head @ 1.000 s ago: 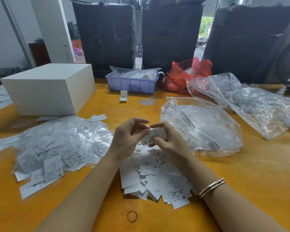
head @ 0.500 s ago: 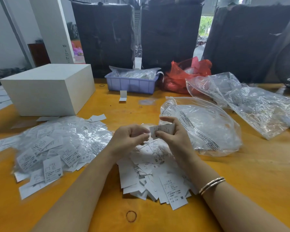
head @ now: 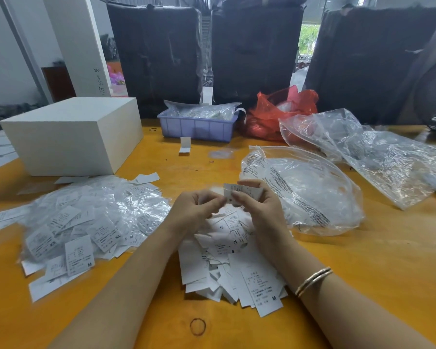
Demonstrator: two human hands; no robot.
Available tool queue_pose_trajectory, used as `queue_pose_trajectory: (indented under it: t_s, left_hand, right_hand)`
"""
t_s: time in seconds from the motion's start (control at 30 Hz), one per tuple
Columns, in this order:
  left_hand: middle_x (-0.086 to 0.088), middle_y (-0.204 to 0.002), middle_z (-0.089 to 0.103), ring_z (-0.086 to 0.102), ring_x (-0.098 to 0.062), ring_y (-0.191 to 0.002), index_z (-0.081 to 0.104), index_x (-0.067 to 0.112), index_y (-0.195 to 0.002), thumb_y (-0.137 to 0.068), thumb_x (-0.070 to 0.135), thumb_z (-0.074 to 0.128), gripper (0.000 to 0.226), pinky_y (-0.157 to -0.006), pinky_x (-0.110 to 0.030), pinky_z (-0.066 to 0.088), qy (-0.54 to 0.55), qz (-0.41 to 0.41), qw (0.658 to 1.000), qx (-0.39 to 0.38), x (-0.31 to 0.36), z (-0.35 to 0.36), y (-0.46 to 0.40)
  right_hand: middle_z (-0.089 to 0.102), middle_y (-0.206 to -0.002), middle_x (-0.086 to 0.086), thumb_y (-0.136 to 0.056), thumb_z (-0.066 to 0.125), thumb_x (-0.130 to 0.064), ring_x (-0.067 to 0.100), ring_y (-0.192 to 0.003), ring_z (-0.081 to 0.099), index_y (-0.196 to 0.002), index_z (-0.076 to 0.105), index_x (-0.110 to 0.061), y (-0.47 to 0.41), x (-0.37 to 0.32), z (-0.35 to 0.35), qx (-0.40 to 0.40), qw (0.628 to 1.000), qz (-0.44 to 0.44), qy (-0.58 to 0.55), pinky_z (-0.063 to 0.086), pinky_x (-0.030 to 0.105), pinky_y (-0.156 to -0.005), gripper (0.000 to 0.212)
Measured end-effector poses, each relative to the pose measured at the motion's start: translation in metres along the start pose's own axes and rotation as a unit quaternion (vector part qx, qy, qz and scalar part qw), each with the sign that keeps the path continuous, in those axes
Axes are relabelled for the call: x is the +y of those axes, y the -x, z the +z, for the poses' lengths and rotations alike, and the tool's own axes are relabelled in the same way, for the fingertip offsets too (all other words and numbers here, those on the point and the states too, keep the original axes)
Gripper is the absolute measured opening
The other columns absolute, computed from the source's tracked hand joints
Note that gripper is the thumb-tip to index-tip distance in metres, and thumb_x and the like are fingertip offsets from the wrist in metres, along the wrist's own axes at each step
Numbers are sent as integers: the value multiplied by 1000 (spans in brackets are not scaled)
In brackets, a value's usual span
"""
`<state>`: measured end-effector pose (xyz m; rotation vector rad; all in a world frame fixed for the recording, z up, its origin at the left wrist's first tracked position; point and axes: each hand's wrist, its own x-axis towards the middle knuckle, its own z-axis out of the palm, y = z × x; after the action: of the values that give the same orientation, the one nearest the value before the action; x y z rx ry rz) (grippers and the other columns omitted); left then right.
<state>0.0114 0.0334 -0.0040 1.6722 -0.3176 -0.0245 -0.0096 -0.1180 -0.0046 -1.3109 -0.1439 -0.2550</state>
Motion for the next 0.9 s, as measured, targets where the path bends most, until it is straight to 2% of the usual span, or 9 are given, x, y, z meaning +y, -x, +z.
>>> queue_pose_trajectory:
  t_s: [0.13, 0.2, 0.3, 0.37, 0.57, 0.67, 0.77, 0.9]
  left_hand:
    - [3, -69, 68, 62, -3, -66, 70, 13, -85, -85, 9, 65, 6, -61, -14, 49, 49, 11, 999, 21, 0, 0, 0]
    - [5, -68, 69, 62, -4, -65, 68, 13, -85, -83, 16, 67, 4, -62, -14, 50, 67, 5, 997, 40, 2, 1, 0]
    - [9, -66, 67, 61, -3, -64, 68, 15, -77, -71, 36, 66, 22, -63, -15, 51, 80, -7, 995, 60, 3, 1, 1]
    - [9, -66, 68, 60, -3, -63, 69, 16, -77, -69, 40, 65, 26, -64, -16, 51, 87, -12, 994, 65, 2, 1, 1]
    - [7, -64, 66, 58, -5, -61, 70, 17, -71, -70, 39, 66, 22, -62, -17, 50, 108, -15, 991, 71, 1, 3, -1]
    - [6, -64, 67, 58, -5, -60, 72, 19, -69, -70, 39, 67, 21, -61, -16, 51, 116, -15, 990, 76, 0, 3, -1]
    - [5, -66, 68, 59, -4, -60, 72, 19, -67, -68, 40, 68, 21, -59, -16, 51, 119, -17, 990, 74, 0, 3, -1]
    - [3, -68, 70, 61, -5, -61, 71, 14, -81, -68, 34, 70, 24, -58, -17, 50, 120, -28, 990, 64, 0, 4, -1]
  right_hand:
    - [62, -76, 7, -80, 65, 3, 9, -64, 60, -82, 58, -10, 0, -3, -3, -51, 998, 3, 34, 49, 17, -59, 15]
    - [62, -77, 13, -81, 62, 6, 9, -63, 60, -80, 60, -7, 1, -3, -3, -62, 997, 5, 49, 49, 18, -58, 13]
    - [64, -76, 13, -82, 59, 8, 10, -62, 61, -79, 60, -5, 1, -3, -5, -60, 997, 7, 52, 50, 18, -59, 13]
    - [64, -75, 12, -82, 60, 7, 10, -64, 61, -78, 60, -5, 0, -4, -6, -59, 997, 6, 51, 50, 19, -61, 13]
    - [63, -76, 15, -81, 61, 7, 11, -65, 62, -75, 56, -3, 1, -3, -4, -61, 997, 3, 54, 51, 20, -62, 13]
    - [65, -72, 11, -81, 62, 6, 10, -63, 62, -76, 57, -2, 1, -3, -4, -51, 997, -4, 50, 51, 18, -61, 11]
    - [64, -73, 13, -82, 63, 3, 9, -64, 63, -80, 57, 5, 1, -3, -3, -48, 998, -6, 48, 50, 18, -61, 7]
    - [60, -76, 15, -83, 64, -1, 9, -65, 61, -88, 56, 15, 1, -1, -3, -34, 997, -17, 65, 49, 17, -60, 19]
